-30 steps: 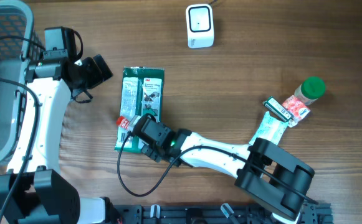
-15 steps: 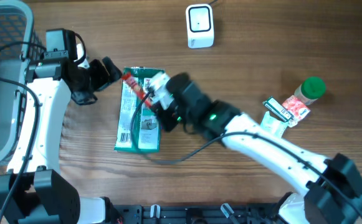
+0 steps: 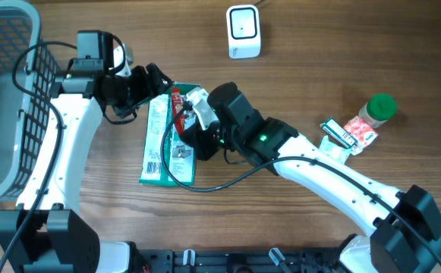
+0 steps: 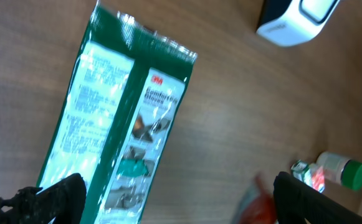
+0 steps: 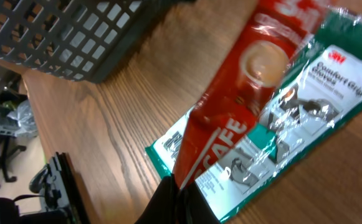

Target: Scan the item barcode

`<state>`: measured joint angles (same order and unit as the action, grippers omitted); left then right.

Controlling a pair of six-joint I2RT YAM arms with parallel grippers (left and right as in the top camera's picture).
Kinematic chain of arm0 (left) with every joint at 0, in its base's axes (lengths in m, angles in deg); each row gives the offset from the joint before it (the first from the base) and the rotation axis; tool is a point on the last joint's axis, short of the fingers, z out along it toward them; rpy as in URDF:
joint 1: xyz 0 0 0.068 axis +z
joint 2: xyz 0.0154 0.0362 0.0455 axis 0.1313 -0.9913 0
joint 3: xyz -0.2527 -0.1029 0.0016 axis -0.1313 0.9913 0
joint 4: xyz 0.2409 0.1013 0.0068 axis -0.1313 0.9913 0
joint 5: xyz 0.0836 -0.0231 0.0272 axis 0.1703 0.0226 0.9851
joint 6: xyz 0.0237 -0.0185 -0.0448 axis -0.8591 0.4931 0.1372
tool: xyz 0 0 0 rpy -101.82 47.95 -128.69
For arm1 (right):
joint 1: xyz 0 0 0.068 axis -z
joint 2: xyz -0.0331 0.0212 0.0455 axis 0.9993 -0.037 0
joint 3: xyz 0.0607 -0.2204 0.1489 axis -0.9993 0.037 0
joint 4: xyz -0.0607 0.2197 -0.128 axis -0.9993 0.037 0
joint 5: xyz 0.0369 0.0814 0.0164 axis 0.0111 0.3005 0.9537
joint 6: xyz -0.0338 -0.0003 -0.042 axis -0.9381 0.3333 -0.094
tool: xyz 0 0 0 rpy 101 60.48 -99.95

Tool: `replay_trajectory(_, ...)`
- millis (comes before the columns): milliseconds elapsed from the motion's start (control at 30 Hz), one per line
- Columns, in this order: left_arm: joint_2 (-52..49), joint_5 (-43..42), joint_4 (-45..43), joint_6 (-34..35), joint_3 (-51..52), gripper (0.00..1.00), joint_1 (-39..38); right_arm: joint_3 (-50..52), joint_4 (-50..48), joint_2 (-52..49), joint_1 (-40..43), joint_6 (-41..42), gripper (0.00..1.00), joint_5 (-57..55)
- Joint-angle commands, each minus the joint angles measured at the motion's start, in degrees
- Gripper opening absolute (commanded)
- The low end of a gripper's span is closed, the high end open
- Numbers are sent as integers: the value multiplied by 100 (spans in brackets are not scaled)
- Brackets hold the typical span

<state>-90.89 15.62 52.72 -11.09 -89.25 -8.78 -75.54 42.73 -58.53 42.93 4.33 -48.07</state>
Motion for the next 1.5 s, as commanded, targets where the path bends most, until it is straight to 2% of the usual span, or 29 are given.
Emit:
replay_trajectory(0,-4,-116,-133,166,-46,88,0,-17,-11,-46,-22,278,4,166)
replay_trajectory(300,-4,-136,192,162,-46,89,-376,-17,-431,-50,-22,295,5,205)
replay_trajectory(367,-4,-138,190,162,-46,85,-468,-15,-426,-57,-22,295,4,205)
replay_trajectory(500,-4,-138,190,164,-46,68,-651,17,-437,-57,-22,295,4,203)
replay_trajectory(567,-4,-136,177,162,-46,54,-732,39,-435,-57,-22,295,4,203)
replay_trajectory(600,-4,-136,166,162,-46,43,-763,46,-433,-59,-22,297,4,205)
replay_trajectory(667,-4,-136,153,162,-46,30,-767,48,-422,-57,-22,295,4,205)
replay_trajectory(867,-4,-15,153,160,-46,22,-765,48,-367,-57,-22,345,4,205)
replay_trajectory(900,-4,42,153,162,-46,19,-765,48,-348,-57,-22,400,4,203)
replay_trajectory(967,-4,61,151,162,-46,5,-765,48,-330,-57,-22,435,4,205)
replay_trajectory(1200,-4,131,195,164,-46,4,-765,48,-367,-57,-17,435,5,173)
replay_trajectory(1233,-4,212,205,166,-46,4,-765,48,-378,-57,-17,424,9,142)
replay_trajectory(1267,-4,398,245,238,-46,4,-765,48,-374,-59,-17,424,31,7)
replay_trajectory(1300,-4,575,289,389,-46,4,-765,46,-369,-57,-17,424,42,-85)
replay_trajectory(1367,-4,879,382,656,-46,4,-765,48,-354,-57,-17,413,57,-337)
replay_trajectory(1467,-4,1360,595,1165,-46,4,-765,46,-400,-57,-17,-142,67,-446)
